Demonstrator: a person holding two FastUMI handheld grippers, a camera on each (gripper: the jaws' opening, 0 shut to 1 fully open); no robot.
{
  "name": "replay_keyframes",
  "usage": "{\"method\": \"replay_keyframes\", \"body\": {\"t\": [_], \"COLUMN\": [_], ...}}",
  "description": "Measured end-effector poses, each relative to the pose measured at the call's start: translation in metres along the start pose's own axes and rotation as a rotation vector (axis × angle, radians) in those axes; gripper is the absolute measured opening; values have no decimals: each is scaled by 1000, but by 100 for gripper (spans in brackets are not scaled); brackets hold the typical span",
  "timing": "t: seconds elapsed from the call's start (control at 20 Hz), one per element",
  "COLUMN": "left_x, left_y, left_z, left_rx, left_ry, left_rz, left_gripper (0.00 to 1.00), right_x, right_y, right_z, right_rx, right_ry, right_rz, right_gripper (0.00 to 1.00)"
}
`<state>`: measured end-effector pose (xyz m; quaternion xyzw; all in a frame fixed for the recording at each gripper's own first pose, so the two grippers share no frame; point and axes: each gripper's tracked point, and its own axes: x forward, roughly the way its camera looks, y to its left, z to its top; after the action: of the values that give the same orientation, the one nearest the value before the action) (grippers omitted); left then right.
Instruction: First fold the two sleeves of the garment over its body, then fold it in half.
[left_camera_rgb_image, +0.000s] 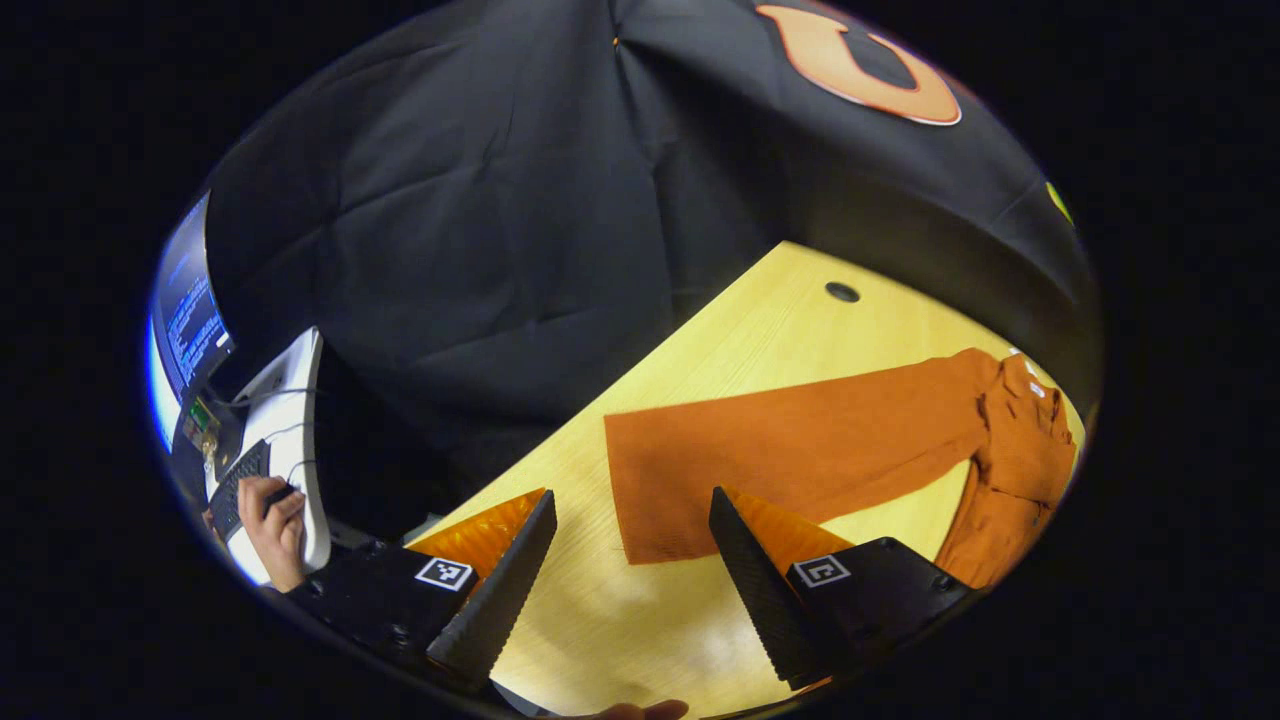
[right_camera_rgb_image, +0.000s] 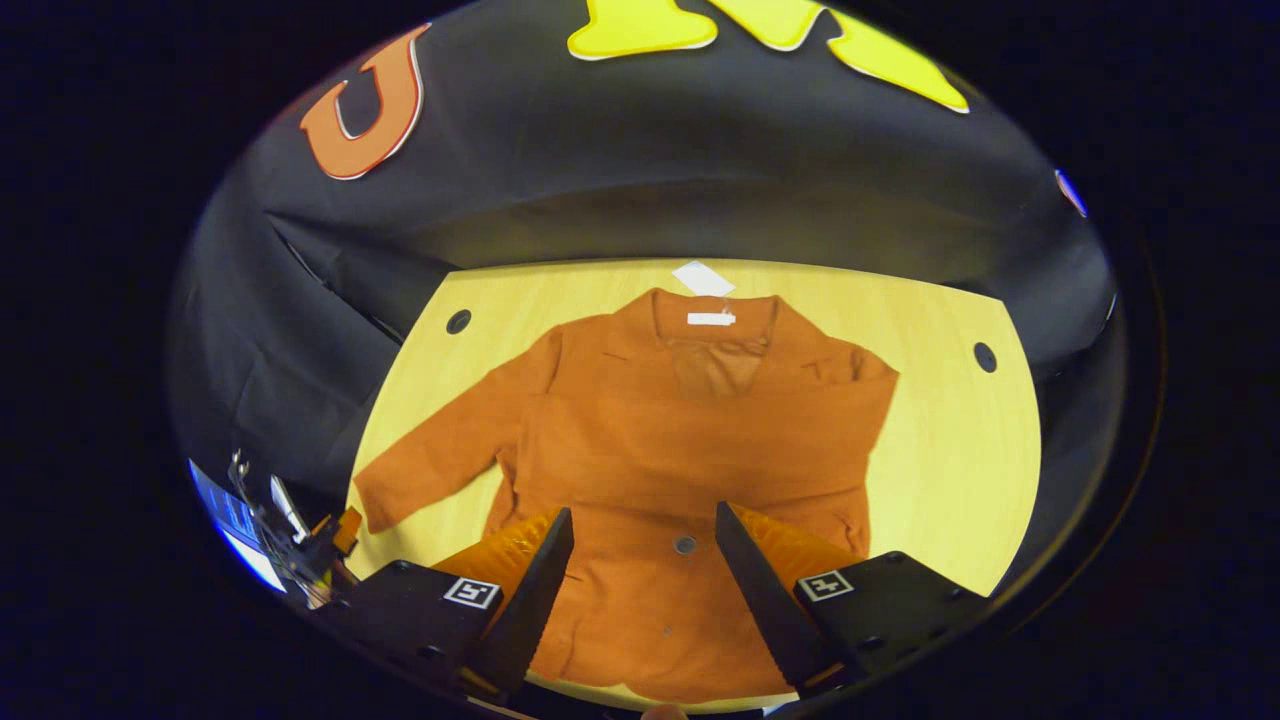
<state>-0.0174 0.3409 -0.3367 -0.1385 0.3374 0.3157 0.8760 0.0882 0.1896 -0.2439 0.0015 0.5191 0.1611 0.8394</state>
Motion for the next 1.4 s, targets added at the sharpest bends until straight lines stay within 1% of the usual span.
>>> {"method": "replay_keyframes", "body": {"t": [0.05,0.1,0.15,0.2,0.3,0.4,0.45,0.5,0.55,0.7,0.85,1.0,1.1,1.15,1.25,1.3,1.35,1.4], "left_x": [10,16,22,27,33,34,35,34,33,34,31,30,29,31,31,31,30,30], "left_y": [-4,-5,-5,-4,-11,-12,-10,-10,-11,-14,-17,-17,-16,-18,-13,-14,-16,-22], "left_z": [-3,-5,-6,-7,-10,-15,-10,-12,-10,-11,-11,-13,-11,-11,-13,-13,-11,-9], "left_rx": [-13,-21,-19,-22,-63,-125,-136,-141,-133,-119,-128,-138,-132,-140,-156,-158,-160,-169], "left_ry": [23,35,48,62,104,171,166,200,214,294,414,559,617,639,660,661,662,661], "left_rz": [-4,-6,-6,7,2,-6,-1,2,2,-11,-24,-31,-43,-45,-49,-51,-62,-79], "left_gripper": [100,100,100,100,100,100,100,100,98,99,100,100,98,82,72,63,47,36], "right_x": [-7,-13,-20,-24,-39,-48,-52,-56,-60,-61,-63,-69,-75,-79,-90,-93,-96,-99], "right_y": [-1,0,3,8,12,11,14,14,14,10,3,-15,-33,-44,-65,-79,-93,-108], "right_z": [-13,-27,-41,-56,-85,-109,-117,-126,-130,-134,-133,-135,-140,-141,-146,-147,-150,-154], "right_rx": [-7,-3,8,13,-8,-52,-64,-75,-80,-75,-27,20,59,84,119,129,139,157], "right_ry": [5,9,16,24,37,51,58,66,68,55,43,28,22,18,8,-3,-7,-7], "right_rz": [14,33,54,80,111,118,124,129,135,139,143,126,101,89,70,54,38,21], "right_gripper": [93,87,93,93,93,93,93,93,93,93,93,93,93,93,93,93,93,93]}}
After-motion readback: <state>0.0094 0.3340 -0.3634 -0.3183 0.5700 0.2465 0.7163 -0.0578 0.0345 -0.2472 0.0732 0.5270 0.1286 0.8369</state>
